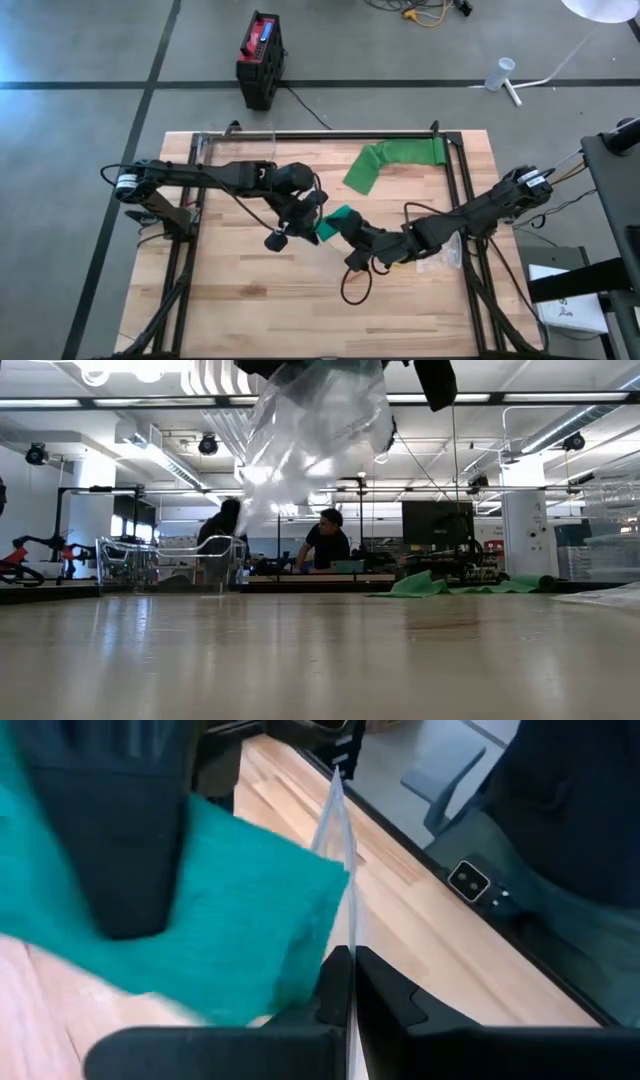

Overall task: Roll bandage
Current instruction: Put the blue rolled bandage into the transparent zip bag

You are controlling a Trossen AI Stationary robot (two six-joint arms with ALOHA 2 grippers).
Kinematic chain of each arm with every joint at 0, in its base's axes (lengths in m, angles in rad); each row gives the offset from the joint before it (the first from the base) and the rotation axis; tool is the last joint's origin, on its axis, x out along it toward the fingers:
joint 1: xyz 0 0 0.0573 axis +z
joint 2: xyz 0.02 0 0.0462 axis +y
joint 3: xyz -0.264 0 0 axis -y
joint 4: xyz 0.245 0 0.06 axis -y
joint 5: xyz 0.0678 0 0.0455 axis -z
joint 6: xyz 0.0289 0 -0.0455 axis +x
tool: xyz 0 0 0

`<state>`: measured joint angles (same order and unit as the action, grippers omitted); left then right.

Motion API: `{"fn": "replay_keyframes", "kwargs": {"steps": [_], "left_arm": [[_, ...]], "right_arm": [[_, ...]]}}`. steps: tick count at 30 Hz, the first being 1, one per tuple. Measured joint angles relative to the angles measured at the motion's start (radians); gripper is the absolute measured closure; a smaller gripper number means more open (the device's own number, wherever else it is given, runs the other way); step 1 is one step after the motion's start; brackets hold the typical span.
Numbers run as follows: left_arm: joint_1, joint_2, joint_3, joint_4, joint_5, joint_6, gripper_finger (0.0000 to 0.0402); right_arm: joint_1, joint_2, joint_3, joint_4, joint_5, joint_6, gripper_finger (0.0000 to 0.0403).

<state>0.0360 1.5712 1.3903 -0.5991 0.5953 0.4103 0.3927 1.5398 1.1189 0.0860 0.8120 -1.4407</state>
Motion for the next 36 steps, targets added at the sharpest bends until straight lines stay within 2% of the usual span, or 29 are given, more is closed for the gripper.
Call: {"fn": "replay_keyframes", "kwargs": {"steps": [8, 12, 16, 22, 24, 28, 36], "left_arm": [[0.000, -0.090, -0.026, 0.018, -0.009, -0.011, 0.0401], [0.002, -0.117, -0.026, 0.031, -0.074, -0.011, 0.0401], [0.008, -0.111, -0.028, 0.035, -0.097, -0.012, 0.0401], [0.009, -0.064, -0.036, 0.035, -0.099, -0.006, 0.0401], [0.011, -0.056, -0.037, 0.036, -0.099, 0.000, 0.0401], [0.019, -0.052, -0.038, 0.043, -0.097, 0.026, 0.0401], [0.020, -0.061, -0.047, 0.050, -0.099, 0.063, 0.0401]], "right_arm": [[0.000, 0.003, -0.026, -0.006, -0.028, 0.002, 0.0388], [0.002, 0.003, -0.027, -0.006, -0.081, 0.000, 0.0388], [0.004, 0.003, -0.027, 0.007, -0.136, -0.012, 0.0388], [-0.036, 0.003, -0.027, 0.027, -0.129, -0.001, 0.0388], [-0.041, 0.003, -0.027, 0.002, -0.171, 0.026, 0.0388], [-0.040, 0.010, -0.027, -0.057, -0.329, 0.155, 0.0388], [-0.088, 0.027, -0.028, -0.056, -0.339, 0.248, 0.0388]]}}
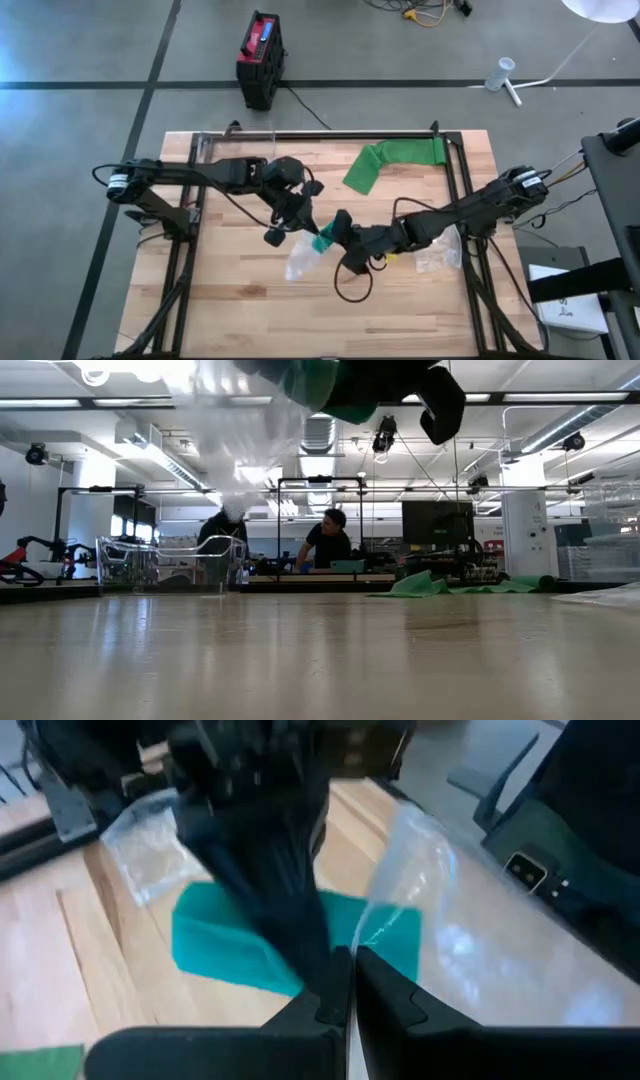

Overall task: Roll bandage
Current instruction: Put the blue rolled bandage into the transparent zip bag

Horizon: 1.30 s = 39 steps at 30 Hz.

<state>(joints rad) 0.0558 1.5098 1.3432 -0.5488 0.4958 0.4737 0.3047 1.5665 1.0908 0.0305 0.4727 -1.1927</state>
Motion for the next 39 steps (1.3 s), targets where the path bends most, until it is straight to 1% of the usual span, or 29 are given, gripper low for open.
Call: {"fn": "replay_keyframes", "kwargs": {"steps": [2, 4, 5, 8, 9, 14, 17, 20, 24, 25, 27, 32, 37, 39], "left_arm": [[0.001, 0.004, -0.017, 0.003, -0.001, 0.014, 0.0401], [0.003, 0.004, -0.040, 0.032, -0.026, 0.015, 0.0401], [0.004, 0.003, -0.050, 0.046, -0.041, 0.014, 0.0401], [0.012, 0.004, -0.068, 0.049, -0.079, 0.012, 0.0401], [0.016, 0.005, -0.072, 0.047, -0.086, 0.011, 0.0401], [0.050, 0.004, -0.085, 0.055, -0.088, 0.015, 0.0401], [0.074, -0.001, -0.084, 0.067, -0.088, 0.015, 0.0401], [0.080, -0.004, -0.080, 0.068, -0.095, 0.015, 0.0401], [0.066, -0.006, -0.078, 0.087, -0.073, 0.013, 0.0401], [0.063, -0.007, -0.078, 0.089, -0.071, 0.013, 0.0401], [0.062, -0.007, -0.082, 0.097, -0.073, 0.013, 0.0401], [0.063, -0.007, -0.099, 0.133, -0.118, 0.011, 0.0401], [0.063, -0.007, -0.102, 0.151, -0.120, 0.008, 0.0401], [0.060, -0.007, -0.102, 0.156, -0.119, 0.008, 0.0401]], "right_arm": [[-0.022, 0.000, 0.000, 0.033, 0.007, 0.042, 0.0388], [-0.049, -0.001, 0.000, 0.026, -0.020, 0.106, 0.0388], [-0.057, -0.001, 0.000, 0.016, -0.051, 0.142, 0.0388], [-0.069, -0.001, 0.000, -0.002, -0.198, 0.227, 0.0388], [-0.066, -0.001, 0.001, 0.005, -0.229, 0.230, 0.0388], [-0.062, -0.001, 0.001, 0.026, -0.285, 0.188, 0.0388], [-0.063, 0.005, 0.001, 0.045, -0.286, 0.190, 0.0388], [-0.080, 0.008, 0.001, 0.012, -0.275, 0.254, 0.0388], [-0.136, 0.008, 0.002, -0.027, -0.195, 0.375, 0.0388], [-0.150, 0.008, 0.002, -0.030, -0.188, 0.395, 0.0388], [-0.166, 0.006, 0.002, -0.030, -0.219, 0.411, 0.0388], [-0.163, 0.007, 0.037, -0.038, -0.387, 0.386, 0.0387], [-0.153, 0.007, 0.047, -0.037, -0.389, 0.329, 0.0376], [-0.154, 0.007, 0.048, -0.041, -0.323, 0.328, 0.0380]]}}
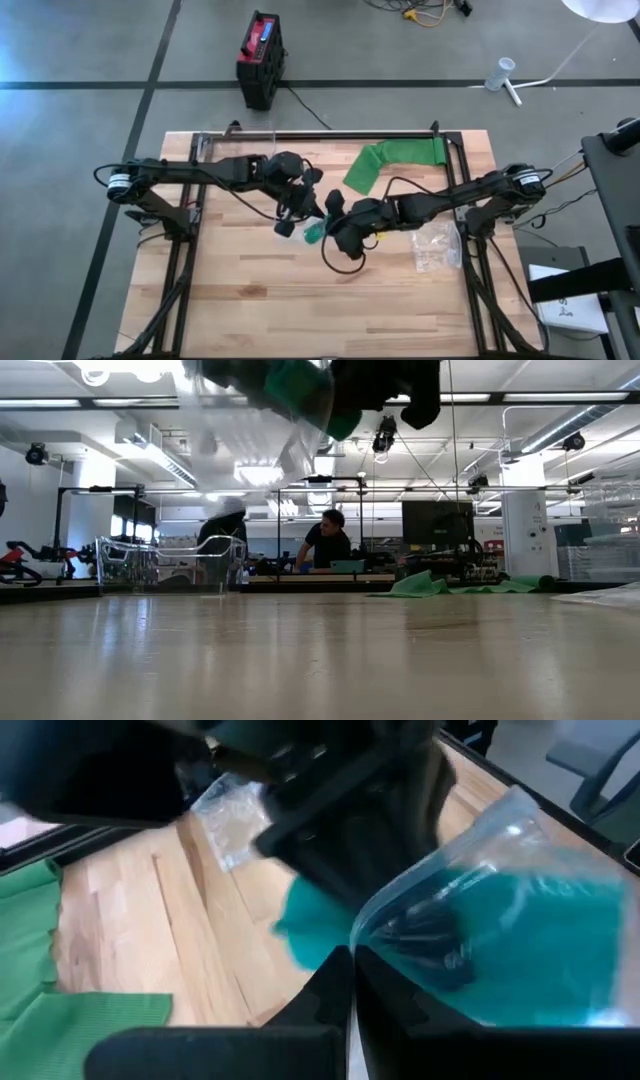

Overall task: Roll bandage
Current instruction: Put the blue rolled bandage into the transparent zip bag

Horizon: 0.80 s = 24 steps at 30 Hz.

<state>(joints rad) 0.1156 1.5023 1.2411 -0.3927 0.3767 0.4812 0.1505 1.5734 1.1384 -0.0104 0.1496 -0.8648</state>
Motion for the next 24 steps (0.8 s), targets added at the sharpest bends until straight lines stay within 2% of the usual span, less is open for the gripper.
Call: {"fn": "replay_keyframes", "kwargs": {"steps": [5, 9, 16, 24], "left_arm": [[-0.013, -0.031, 0.000, 0.023, 0.031, 0.000, 0.0401], [-0.012, -0.033, -0.008, 0.022, 0.033, -0.009, 0.0401], [-0.014, -0.034, -0.047, 0.049, 0.028, -0.037, 0.0401], [-0.012, -0.065, -0.071, 0.055, -0.014, -0.048, 0.0401]], "right_arm": [[-0.005, 0.002, 0.000, -0.062, 0.102, -0.053, 0.0389], [0.009, 0.002, 0.000, -0.019, 0.172, -0.187, 0.0388], [0.048, 0.004, -0.003, 0.004, 0.200, -0.411, 0.0387], [0.080, 0.019, 0.000, -0.131, 0.247, -0.479, 0.0386]]}}
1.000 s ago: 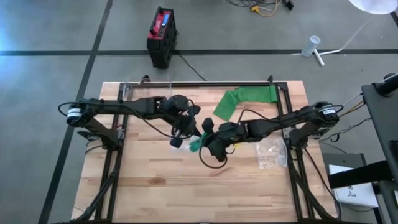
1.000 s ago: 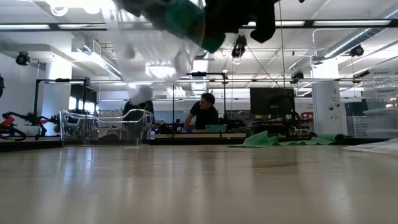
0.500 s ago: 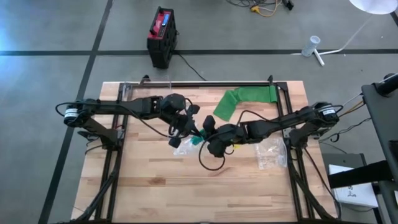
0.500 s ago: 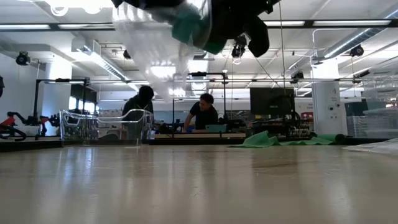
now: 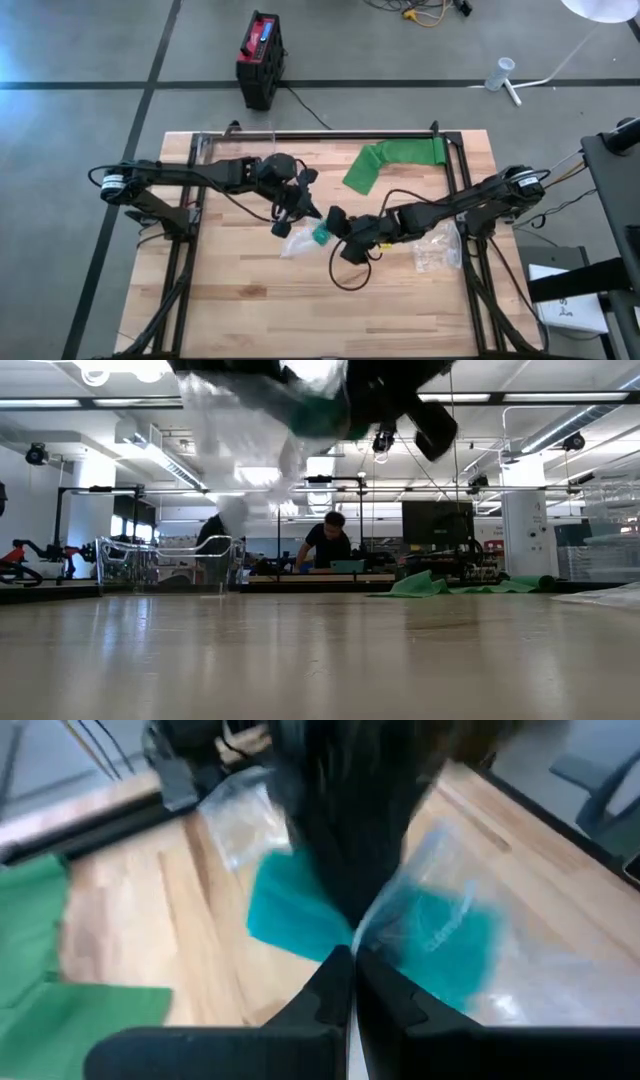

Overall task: Roll bandage
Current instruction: Put the blue rolled bandage into the transparent zip bag

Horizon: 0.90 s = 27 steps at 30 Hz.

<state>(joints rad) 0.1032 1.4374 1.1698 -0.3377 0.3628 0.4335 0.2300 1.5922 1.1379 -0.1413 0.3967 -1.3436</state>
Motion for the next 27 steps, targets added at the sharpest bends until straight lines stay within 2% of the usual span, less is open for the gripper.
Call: {"fn": "replay_keyframes", "kwargs": {"steps": [5, 10, 17, 27], "left_arm": [[-0.003, -0.067, -0.014, -0.002, 0.002, -0.001, 0.0401], [-0.007, -0.115, -0.041, 0.022, 0.002, -0.033, 0.0401], [-0.022, -0.102, -0.114, 0.112, 0.007, -0.073, 0.0401], [-0.023, -0.097, -0.148, 0.161, -0.038, -0.076, 0.0401]], "right_arm": [[0.017, 0.033, -0.002, -0.091, 0.063, -0.005, 0.0385], [0.013, 0.046, 0.010, -0.024, 0.163, -0.031, 0.0385], [0.011, 0.046, 0.093, -0.024, 0.168, -0.067, 0.0385], [0.015, 0.046, 0.110, -0.042, 0.162, -0.255, 0.0385]]}}
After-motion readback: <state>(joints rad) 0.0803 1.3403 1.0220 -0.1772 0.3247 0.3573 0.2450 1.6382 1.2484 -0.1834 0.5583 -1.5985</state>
